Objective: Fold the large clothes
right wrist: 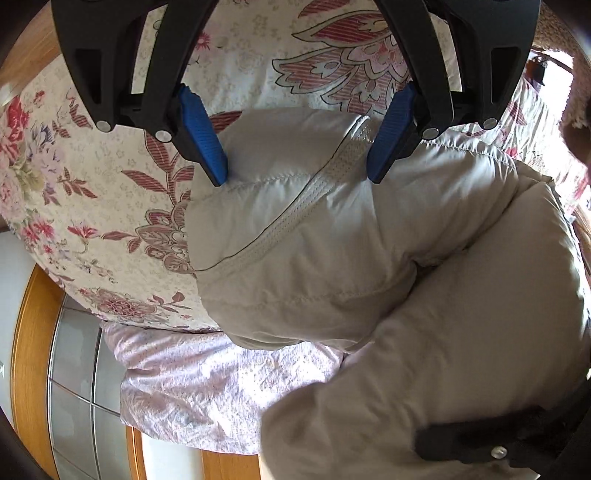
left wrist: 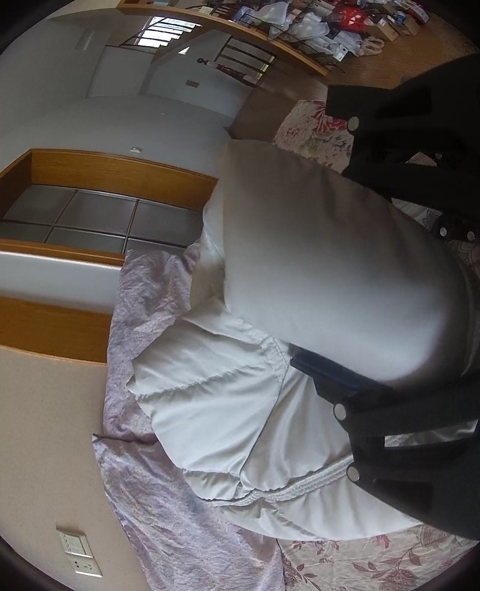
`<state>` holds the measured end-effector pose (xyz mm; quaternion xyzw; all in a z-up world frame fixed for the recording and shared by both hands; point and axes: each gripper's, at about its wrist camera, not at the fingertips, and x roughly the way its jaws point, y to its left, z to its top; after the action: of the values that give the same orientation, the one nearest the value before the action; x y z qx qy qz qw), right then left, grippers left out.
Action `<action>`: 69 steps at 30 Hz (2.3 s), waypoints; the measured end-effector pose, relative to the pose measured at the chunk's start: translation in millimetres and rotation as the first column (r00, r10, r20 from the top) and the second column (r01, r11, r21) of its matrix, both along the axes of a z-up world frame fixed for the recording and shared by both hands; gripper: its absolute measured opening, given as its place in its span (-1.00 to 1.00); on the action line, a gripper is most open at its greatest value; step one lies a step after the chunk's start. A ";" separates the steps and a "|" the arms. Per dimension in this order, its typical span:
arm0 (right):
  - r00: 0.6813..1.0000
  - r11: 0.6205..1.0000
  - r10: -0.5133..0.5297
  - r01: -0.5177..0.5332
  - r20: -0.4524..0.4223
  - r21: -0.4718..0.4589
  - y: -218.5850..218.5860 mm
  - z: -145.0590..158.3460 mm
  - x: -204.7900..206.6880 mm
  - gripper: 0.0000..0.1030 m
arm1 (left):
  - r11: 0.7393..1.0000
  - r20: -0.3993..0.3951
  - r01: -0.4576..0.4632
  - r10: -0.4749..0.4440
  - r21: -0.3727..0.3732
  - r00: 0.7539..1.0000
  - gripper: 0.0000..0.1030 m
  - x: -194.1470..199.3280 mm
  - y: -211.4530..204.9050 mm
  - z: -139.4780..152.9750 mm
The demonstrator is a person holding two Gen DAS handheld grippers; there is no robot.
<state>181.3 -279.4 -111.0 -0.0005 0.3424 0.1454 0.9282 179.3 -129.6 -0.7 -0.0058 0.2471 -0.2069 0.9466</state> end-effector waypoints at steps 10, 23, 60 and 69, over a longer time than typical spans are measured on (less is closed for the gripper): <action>1.000 0.997 -0.004 0.005 -0.014 0.077 -15.5 -6.4 -0.1 0.53 | 0.998 -0.042 0.038 -0.035 0.059 0.999 0.24 14.7 -42.6 -21.9; 1.000 0.990 -0.014 0.016 -0.016 0.137 -24.9 -11.6 -5.8 0.55 | 0.992 -0.055 0.029 -0.023 0.122 0.998 0.38 23.9 -67.8 -34.8; 0.991 0.982 -0.130 0.135 -0.045 0.133 -42.1 -15.7 -21.2 0.55 | 0.961 -0.105 0.064 -0.037 0.270 0.994 0.52 44.1 -112.1 -65.6; 0.985 0.978 -0.170 0.174 -0.036 0.119 -49.1 -12.2 -32.1 0.55 | 0.951 -0.061 0.031 -0.012 0.307 0.998 0.54 24.0 -115.0 -44.1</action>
<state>149.2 -328.6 -123.1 0.0876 0.3436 0.0852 0.9311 203.3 -244.5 -44.8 0.1383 0.3039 -0.1759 0.9260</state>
